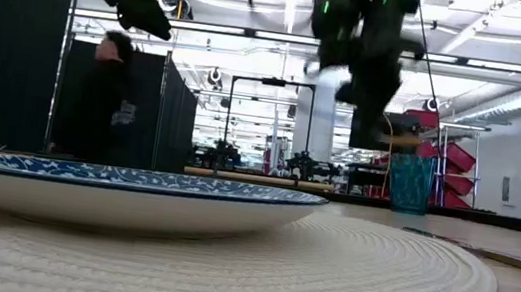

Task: Set table place
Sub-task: Put the blue spoon on the right side of the blue table knife

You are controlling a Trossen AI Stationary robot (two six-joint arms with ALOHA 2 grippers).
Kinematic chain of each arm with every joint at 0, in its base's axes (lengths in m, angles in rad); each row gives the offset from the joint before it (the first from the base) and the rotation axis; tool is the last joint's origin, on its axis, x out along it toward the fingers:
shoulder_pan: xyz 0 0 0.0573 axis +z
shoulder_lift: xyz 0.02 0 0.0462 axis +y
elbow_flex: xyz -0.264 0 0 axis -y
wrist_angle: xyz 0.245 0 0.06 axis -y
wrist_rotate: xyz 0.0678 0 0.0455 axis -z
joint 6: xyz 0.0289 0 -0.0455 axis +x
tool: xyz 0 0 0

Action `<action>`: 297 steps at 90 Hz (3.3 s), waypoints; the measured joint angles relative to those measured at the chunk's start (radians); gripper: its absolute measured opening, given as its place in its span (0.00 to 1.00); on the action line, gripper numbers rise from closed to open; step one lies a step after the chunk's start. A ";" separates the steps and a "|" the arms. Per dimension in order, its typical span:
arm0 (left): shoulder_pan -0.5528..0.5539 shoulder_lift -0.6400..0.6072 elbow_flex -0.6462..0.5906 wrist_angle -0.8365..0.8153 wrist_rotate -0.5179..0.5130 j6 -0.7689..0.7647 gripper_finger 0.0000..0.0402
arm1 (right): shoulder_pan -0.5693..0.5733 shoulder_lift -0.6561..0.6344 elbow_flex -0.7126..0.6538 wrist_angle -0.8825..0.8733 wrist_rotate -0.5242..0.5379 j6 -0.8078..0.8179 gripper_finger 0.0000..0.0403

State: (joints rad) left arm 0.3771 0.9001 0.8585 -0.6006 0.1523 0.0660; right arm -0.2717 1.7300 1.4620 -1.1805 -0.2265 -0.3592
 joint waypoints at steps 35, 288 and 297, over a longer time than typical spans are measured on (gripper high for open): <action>0.000 0.000 0.000 0.117 0.000 -0.108 0.33 | 0.432 -0.157 -0.083 -0.080 0.049 -0.177 0.00; 0.000 0.001 0.000 0.280 0.051 -0.189 0.33 | 0.735 -0.111 -0.303 0.251 0.307 0.015 0.18; 0.000 0.001 0.000 0.279 0.053 -0.192 0.33 | 0.706 -0.141 -0.303 0.253 0.234 0.201 0.18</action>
State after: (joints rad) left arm 0.3771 0.9012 0.8585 -0.3214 0.2057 -0.1259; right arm 0.4343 1.5890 1.1587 -0.9272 0.0074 -0.1585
